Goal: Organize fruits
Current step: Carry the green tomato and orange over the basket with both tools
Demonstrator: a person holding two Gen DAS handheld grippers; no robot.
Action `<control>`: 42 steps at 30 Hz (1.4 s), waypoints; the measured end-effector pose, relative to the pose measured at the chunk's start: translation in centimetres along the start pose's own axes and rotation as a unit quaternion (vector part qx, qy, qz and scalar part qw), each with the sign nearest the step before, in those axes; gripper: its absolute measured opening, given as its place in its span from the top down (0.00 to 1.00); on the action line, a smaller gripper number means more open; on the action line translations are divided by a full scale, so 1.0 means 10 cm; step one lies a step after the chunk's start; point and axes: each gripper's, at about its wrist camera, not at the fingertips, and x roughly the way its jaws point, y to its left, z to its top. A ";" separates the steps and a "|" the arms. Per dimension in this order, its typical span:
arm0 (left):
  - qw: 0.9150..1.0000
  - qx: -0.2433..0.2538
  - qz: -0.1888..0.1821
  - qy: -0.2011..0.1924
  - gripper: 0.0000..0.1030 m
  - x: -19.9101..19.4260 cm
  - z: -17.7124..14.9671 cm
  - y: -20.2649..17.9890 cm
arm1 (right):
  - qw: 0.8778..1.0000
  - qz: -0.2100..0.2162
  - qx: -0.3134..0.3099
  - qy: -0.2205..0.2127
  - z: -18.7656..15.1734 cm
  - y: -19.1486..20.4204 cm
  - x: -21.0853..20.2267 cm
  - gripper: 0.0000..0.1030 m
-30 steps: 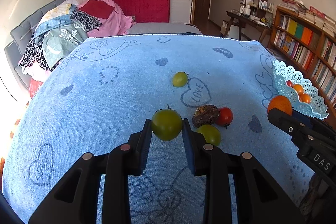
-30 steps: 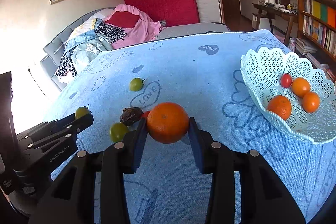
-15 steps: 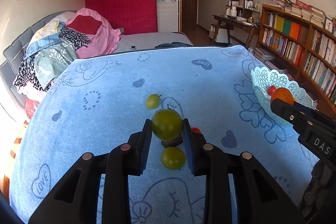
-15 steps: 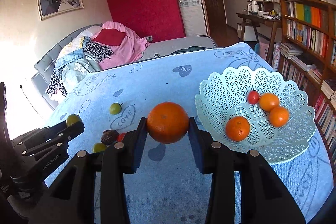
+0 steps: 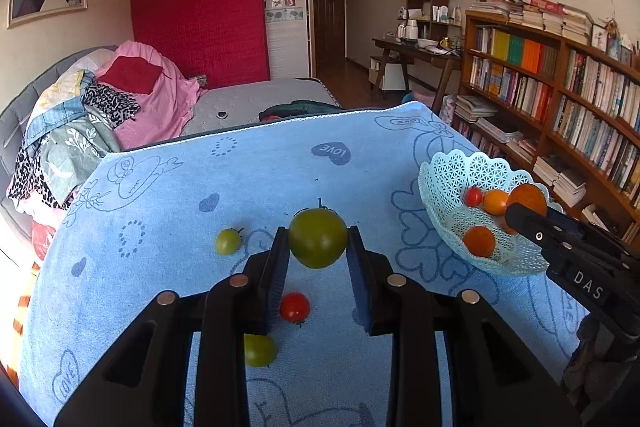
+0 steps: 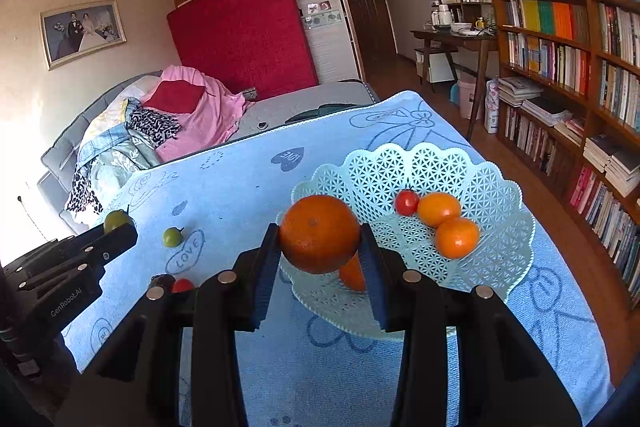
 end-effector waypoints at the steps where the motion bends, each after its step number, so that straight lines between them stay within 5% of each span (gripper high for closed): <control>1: 1.000 0.003 -0.003 -0.001 0.71 0.01 0.02 -0.05 | 1.000 -0.004 0.002 -0.001 0.00 -0.04 -0.01 0.61; 21: 0.994 0.042 -0.100 0.004 0.71 0.37 0.25 -0.82 | 0.998 -0.046 0.052 -0.010 0.07 -0.68 -0.04 0.61; 42: 0.991 0.067 -0.117 0.023 0.71 0.61 0.18 -1.00 | 0.997 -0.056 0.060 -0.001 0.05 -0.76 0.07 0.61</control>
